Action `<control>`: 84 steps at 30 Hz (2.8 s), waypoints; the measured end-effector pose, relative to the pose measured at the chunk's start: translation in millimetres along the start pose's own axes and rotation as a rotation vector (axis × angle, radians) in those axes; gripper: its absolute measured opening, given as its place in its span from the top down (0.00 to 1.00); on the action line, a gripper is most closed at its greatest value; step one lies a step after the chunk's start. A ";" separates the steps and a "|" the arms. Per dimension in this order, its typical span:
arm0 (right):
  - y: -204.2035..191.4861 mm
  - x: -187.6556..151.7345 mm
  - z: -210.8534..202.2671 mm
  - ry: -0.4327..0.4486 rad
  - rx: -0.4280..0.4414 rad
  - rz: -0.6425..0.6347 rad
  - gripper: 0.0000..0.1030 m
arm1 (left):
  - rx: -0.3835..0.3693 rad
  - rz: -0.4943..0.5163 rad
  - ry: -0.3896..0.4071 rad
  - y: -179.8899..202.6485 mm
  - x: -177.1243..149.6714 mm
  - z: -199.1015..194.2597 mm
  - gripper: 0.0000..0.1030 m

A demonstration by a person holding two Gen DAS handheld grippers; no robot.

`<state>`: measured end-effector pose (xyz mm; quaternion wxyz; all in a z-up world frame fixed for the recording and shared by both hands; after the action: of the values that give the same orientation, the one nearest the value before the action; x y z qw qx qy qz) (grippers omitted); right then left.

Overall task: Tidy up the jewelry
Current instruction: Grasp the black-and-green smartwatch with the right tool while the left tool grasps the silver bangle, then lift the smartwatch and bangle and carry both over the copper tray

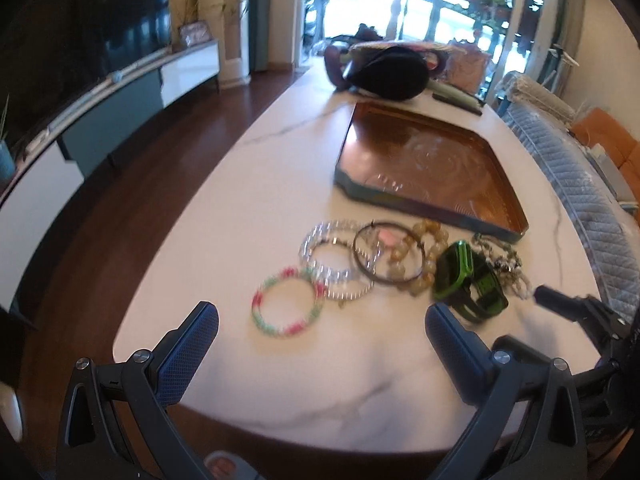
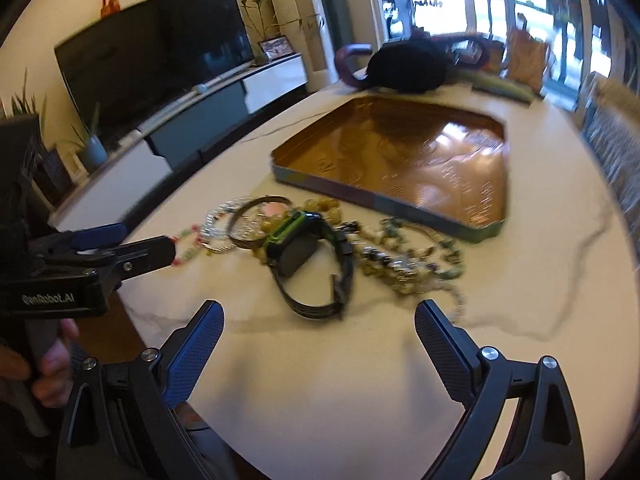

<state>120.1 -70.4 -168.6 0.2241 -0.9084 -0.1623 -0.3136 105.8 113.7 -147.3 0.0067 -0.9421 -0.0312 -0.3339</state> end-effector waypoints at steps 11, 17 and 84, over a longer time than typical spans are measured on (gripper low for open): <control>-9.2 16.9 39.3 -0.017 0.050 -0.093 0.31 | -0.127 0.072 -0.088 22.6 13.0 32.8 0.41; 3.2 19.8 42.1 -0.025 0.034 -0.044 0.32 | -0.233 0.025 -0.123 25.2 20.9 42.3 0.41; 17.1 20.1 -51.9 0.124 -0.302 -0.119 0.60 | -0.106 0.110 0.111 84.4 39.4 -4.6 0.41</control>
<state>116.9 -108.2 -124.4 0.0759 -0.8994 -0.1525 -0.4026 138.7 31.4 -118.2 -0.0232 -0.9213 0.0390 -0.3861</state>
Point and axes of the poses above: each gripper's, at about its wrist camera, not at the fingertips, and z roughly the way its jaws point, y to its right, x to its top, the point moved 5 cm from there along z, roughly the way its jaws point, and after that the axes turned 6 degrees about x, right-handed, at the moved point
